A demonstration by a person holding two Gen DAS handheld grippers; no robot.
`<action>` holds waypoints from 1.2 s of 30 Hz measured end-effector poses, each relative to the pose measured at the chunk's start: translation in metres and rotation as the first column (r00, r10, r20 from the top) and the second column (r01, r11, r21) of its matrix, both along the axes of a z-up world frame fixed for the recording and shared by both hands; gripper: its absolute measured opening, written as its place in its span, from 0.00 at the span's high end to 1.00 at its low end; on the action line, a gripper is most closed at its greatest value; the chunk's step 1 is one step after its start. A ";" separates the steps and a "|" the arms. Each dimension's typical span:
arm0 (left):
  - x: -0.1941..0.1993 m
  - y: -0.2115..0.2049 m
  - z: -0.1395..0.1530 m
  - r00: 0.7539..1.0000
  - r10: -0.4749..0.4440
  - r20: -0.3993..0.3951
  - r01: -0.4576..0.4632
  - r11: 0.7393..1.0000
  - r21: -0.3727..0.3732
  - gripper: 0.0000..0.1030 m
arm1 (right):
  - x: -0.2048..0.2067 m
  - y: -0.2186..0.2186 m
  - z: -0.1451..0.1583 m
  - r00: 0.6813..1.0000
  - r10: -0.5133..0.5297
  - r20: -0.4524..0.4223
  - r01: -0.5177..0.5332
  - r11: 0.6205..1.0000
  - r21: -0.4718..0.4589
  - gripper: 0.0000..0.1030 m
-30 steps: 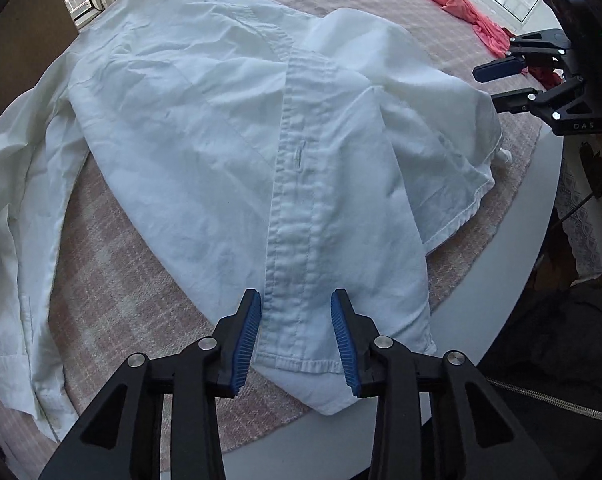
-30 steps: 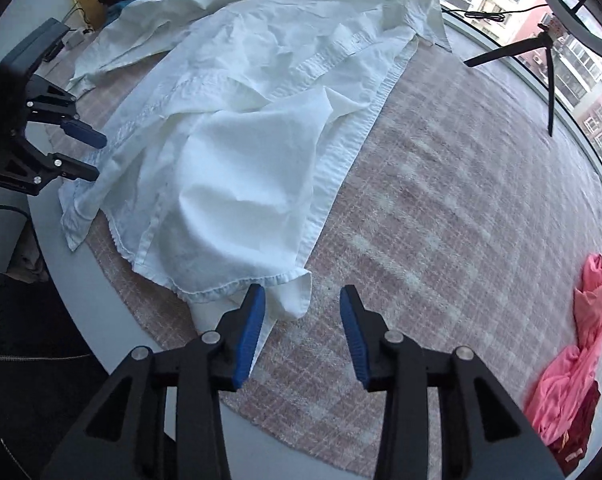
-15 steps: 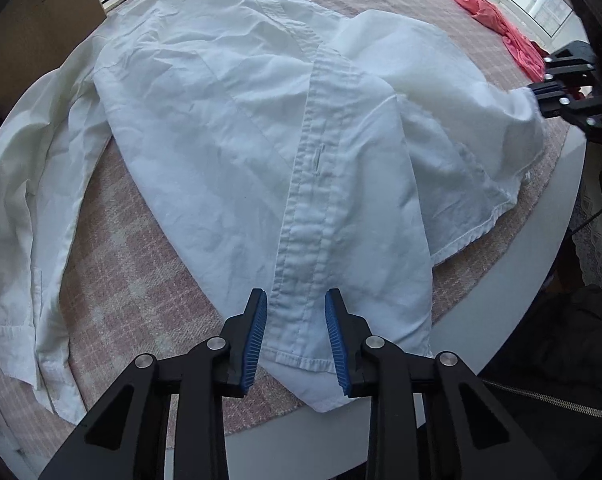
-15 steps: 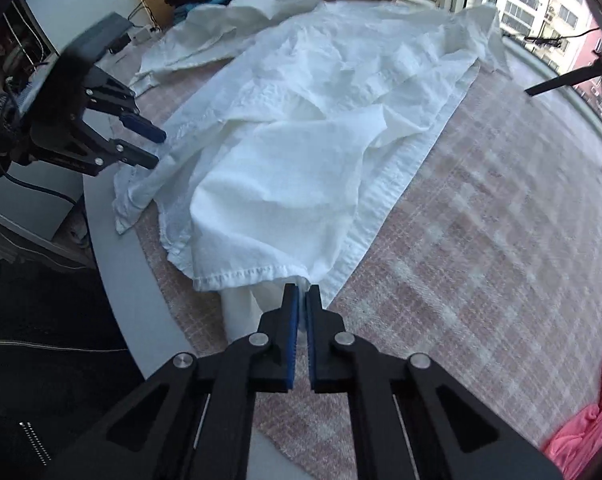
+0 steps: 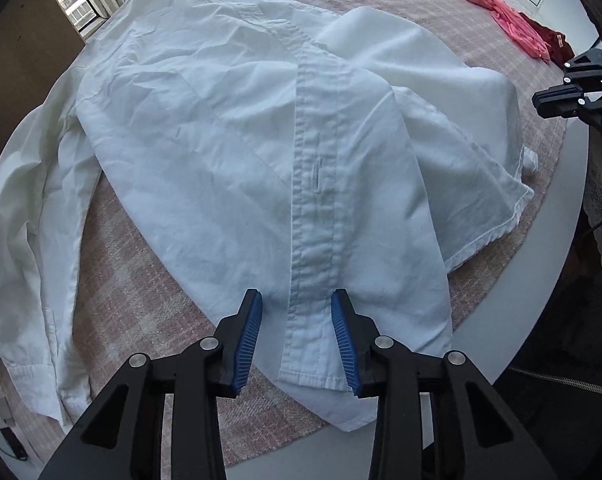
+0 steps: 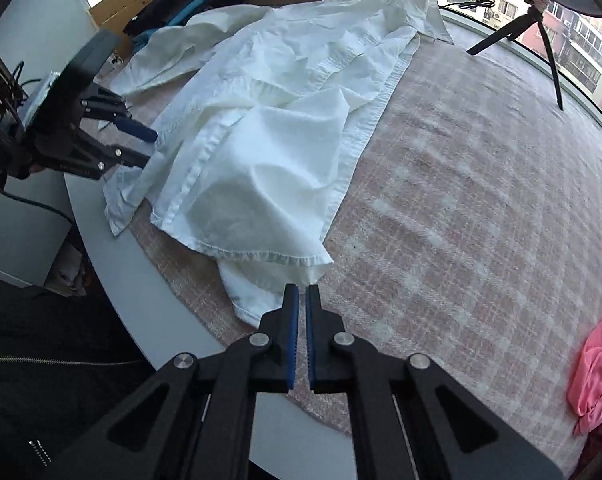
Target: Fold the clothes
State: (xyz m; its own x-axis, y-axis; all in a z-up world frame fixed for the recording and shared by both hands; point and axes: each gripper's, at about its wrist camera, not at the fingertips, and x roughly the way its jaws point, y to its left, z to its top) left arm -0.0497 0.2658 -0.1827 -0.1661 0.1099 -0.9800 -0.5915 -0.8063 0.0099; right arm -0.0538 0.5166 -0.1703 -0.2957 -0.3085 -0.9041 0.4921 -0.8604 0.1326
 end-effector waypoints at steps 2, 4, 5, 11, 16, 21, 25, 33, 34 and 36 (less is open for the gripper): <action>0.006 0.000 0.002 1.000 -0.007 0.010 0.007 1.000 0.018 0.93 | -0.004 0.006 0.002 1.000 -0.027 0.000 0.027 1.000 -0.009 0.96; 0.014 0.000 0.011 1.000 -0.003 0.013 0.002 0.999 0.046 0.97 | -0.007 0.011 0.000 0.999 -0.049 0.006 0.049 0.999 -0.012 0.96; 0.017 0.000 0.016 1.000 0.002 0.013 -0.003 0.998 0.063 0.98 | -0.008 0.013 -0.001 0.998 -0.058 0.010 0.058 0.998 -0.013 0.96; 0.036 0.021 0.094 1.000 -0.002 -0.015 0.005 0.968 0.252 0.98 | -0.005 0.009 -0.006 0.997 -0.078 0.006 0.078 0.996 -0.041 0.96; 0.019 0.091 0.135 0.995 -0.096 -0.013 0.095 0.931 0.352 0.86 | -0.007 0.011 -0.013 0.997 -0.074 0.037 0.077 0.993 -0.092 0.96; 0.017 0.034 0.107 0.999 0.030 0.027 -0.036 0.963 0.268 0.74 | -0.004 0.011 -0.023 0.996 -0.055 0.073 0.063 0.992 -0.111 0.83; -0.011 -0.036 0.053 0.966 0.237 0.101 -0.250 0.955 0.158 0.71 | 0.001 0.009 -0.024 0.998 -0.041 0.056 0.046 0.994 -0.100 0.78; -0.038 -0.063 -0.003 0.934 0.297 0.197 -0.328 0.932 0.154 0.69 | -0.009 -0.008 -0.019 1.000 -0.007 -0.001 0.007 0.999 -0.035 0.62; -0.039 -0.060 -0.006 0.938 0.283 0.198 -0.315 0.937 0.151 0.69 | -0.010 -0.013 -0.019 1.000 0.003 -0.003 -0.003 1.000 -0.018 0.62; -0.037 -0.057 -0.006 0.944 0.269 0.189 -0.298 0.944 0.146 0.66 | -0.012 -0.023 -0.020 1.000 0.014 -0.004 -0.014 1.000 0.015 0.62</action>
